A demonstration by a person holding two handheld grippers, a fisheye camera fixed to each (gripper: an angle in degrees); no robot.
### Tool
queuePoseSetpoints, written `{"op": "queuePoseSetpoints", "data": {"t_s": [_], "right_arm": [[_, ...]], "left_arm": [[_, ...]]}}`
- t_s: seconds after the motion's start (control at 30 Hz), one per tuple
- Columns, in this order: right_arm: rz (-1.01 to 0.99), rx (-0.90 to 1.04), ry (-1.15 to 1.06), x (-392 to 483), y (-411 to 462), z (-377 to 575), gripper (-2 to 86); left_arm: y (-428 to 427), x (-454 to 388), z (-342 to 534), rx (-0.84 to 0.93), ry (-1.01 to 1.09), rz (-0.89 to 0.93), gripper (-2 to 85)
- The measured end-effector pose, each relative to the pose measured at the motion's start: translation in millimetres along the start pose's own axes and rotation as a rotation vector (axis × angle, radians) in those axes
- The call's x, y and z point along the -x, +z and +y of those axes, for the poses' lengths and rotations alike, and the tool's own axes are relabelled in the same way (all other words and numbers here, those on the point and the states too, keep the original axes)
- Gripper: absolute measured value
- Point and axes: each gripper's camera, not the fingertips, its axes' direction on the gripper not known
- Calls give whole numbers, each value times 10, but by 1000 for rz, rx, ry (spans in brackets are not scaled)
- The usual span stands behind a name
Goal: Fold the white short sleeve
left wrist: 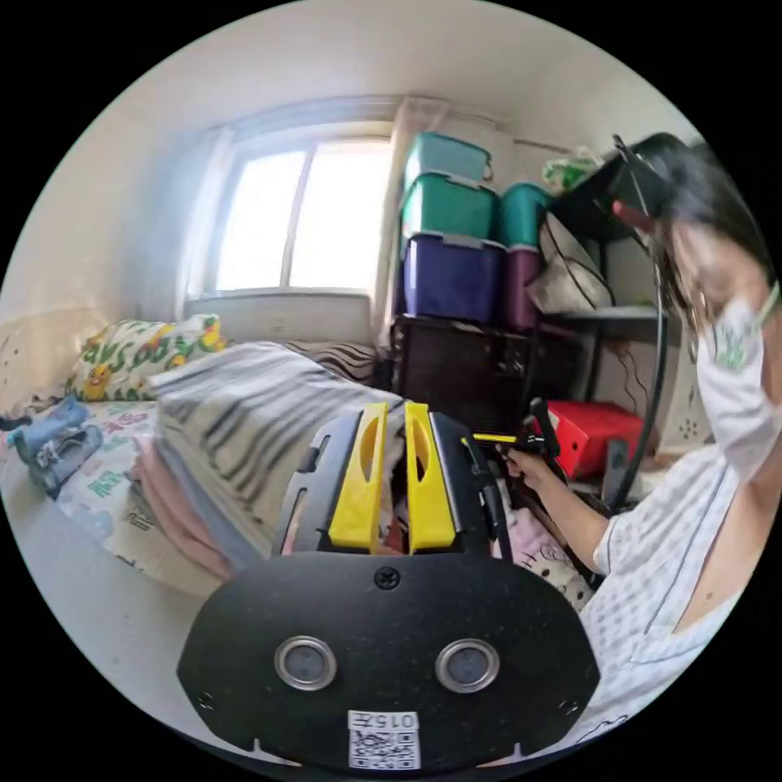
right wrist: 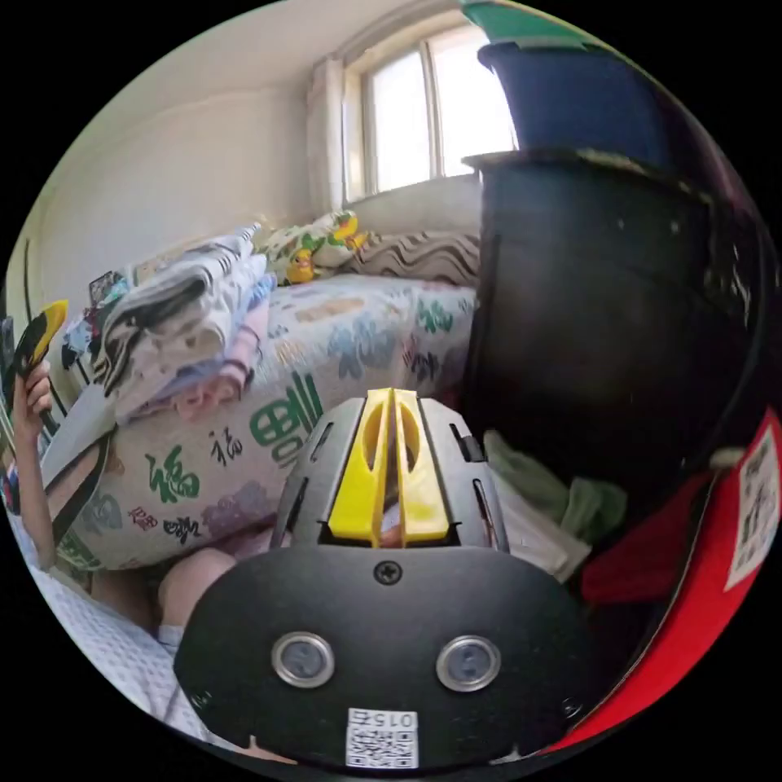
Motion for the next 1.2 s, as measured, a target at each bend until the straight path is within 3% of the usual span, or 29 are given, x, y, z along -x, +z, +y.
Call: {"op": "queuePoseSetpoints", "data": {"t_s": [0.17, 0.23, 0.37, 0.57, 0.77, 0.97, 1.2], "right_arm": [[135, 128, 198, -346, 523, 588, 17], [278, 107, 291, -426, 612, 706, 44], [299, 57, 432, -677, 700, 864, 66], [239, 99, 639, -1366, 1149, 816, 67], [198, 141, 687, -1807, 1618, 730, 83], [146, 143, 649, -2095, 1907, 701, 98], [119, 221, 498, -2271, 2264, 708, 118]], "left_arm": [[2188, -937, 436, 248, -89, 252, 63], [2972, -1278, 516, 358, -99, 355, 76], [4510, -2053, 545, 597, -91, 495, 91], [5645, -2830, 272, 746, 7, 559, 110], [5973, -2972, 8, 866, -4, 574, 45], [5184, -2041, -413, 650, -255, 548, 16], [4458, -1712, -681, 585, -295, 557, 12]]}}
